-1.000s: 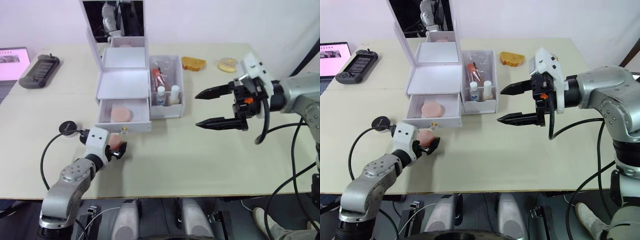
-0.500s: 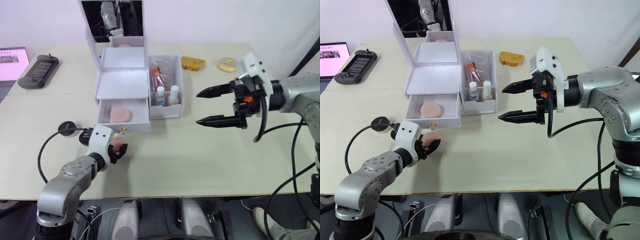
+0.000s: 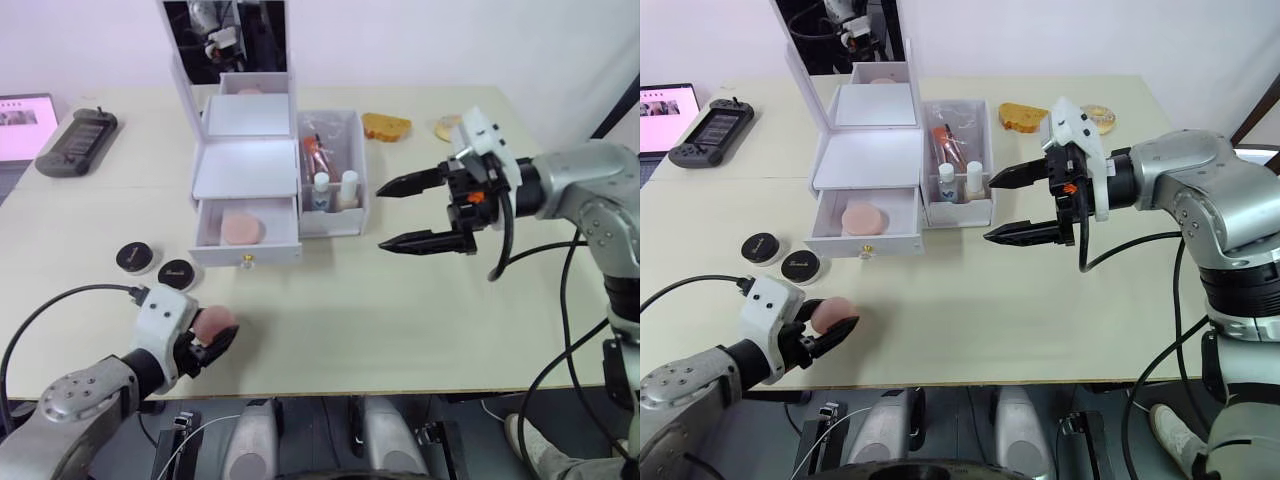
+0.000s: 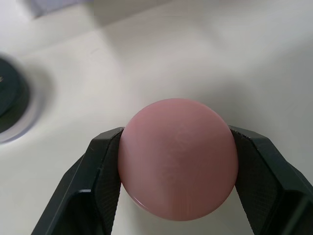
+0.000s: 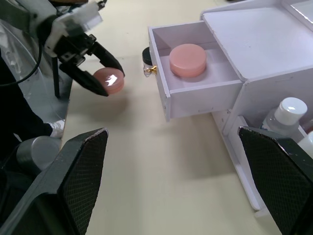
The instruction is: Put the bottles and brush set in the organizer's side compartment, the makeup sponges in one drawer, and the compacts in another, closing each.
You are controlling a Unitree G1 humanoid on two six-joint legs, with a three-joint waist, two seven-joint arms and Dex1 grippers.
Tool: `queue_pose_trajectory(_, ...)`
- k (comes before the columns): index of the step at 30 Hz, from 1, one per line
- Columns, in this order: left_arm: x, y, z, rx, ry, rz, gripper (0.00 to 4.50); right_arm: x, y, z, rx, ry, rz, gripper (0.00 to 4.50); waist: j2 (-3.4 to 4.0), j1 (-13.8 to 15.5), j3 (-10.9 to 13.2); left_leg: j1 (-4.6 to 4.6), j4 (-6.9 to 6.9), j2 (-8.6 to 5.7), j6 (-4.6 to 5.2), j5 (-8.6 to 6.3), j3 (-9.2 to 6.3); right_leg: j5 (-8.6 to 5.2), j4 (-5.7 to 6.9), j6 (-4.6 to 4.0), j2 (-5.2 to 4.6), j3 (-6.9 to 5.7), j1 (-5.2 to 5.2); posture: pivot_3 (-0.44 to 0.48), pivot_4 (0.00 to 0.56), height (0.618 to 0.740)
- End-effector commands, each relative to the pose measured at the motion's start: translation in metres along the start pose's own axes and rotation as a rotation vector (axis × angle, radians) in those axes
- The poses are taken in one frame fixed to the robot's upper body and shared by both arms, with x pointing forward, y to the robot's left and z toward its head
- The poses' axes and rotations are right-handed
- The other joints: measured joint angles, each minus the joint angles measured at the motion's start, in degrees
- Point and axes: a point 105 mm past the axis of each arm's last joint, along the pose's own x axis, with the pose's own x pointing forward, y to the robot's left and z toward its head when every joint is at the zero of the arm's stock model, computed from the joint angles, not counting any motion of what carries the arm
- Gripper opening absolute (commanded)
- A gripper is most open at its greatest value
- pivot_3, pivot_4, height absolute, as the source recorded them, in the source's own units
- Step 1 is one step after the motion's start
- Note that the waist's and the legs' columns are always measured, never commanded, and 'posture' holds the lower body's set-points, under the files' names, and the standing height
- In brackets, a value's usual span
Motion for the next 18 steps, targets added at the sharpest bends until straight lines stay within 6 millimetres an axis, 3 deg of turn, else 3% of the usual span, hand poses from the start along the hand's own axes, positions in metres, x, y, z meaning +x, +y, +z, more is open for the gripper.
queue_pose_trajectory(1, -0.005, -0.016, 0.032, 0.1, -0.083, -0.128, 2.68, -0.002, 0.001, 0.01, -0.056, -0.004, 0.01, 4.5, 0.0, 0.1, 0.0, -0.01, 0.0, 0.0, 0.0, 0.0, 0.01, 0.01, -0.02, -0.01, -0.01, 0.0, 0.01, 0.0, 0.15, 0.74)
queue_pose_trajectory(8, -0.001, -0.027, 0.091, 0.144, -0.186, -0.325, 2.68, -0.007, 0.012, 0.014, 0.021, -0.023, 0.04, 4.5, -0.01, -0.2, 0.0, -0.09, -0.01, -0.02, 0.06, -0.01, -0.02, 0.05, 0.08, -0.05, 0.05, 0.01, 0.02, 0.0, 0.15, 0.74)
queue_pose_trajectory(13, 0.005, -0.012, 0.13, 0.222, -0.179, -0.346, 2.68, -0.008, 0.017, 0.012, 0.031, -0.034, 0.011, 4.5, -0.06, 0.0, 0.0, -0.02, -0.06, -0.01, 0.11, -0.03, -0.17, -0.06, 0.31, 0.1, 0.2, 0.0, -0.02, 0.0, 0.15, 0.74)
queue_pose_trajectory(18, 0.018, 0.0, 0.147, 0.26, -0.139, -0.347, 2.68, -0.011, 0.022, 0.008, 0.033, -0.036, -0.044, 4.5, -0.07, -0.2, 0.0, 0.0, -0.03, -0.02, 0.11, -0.03, -0.12, -0.05, 0.24, 0.1, 0.21, 0.08, 0.05, 0.0, 0.15, 0.74)
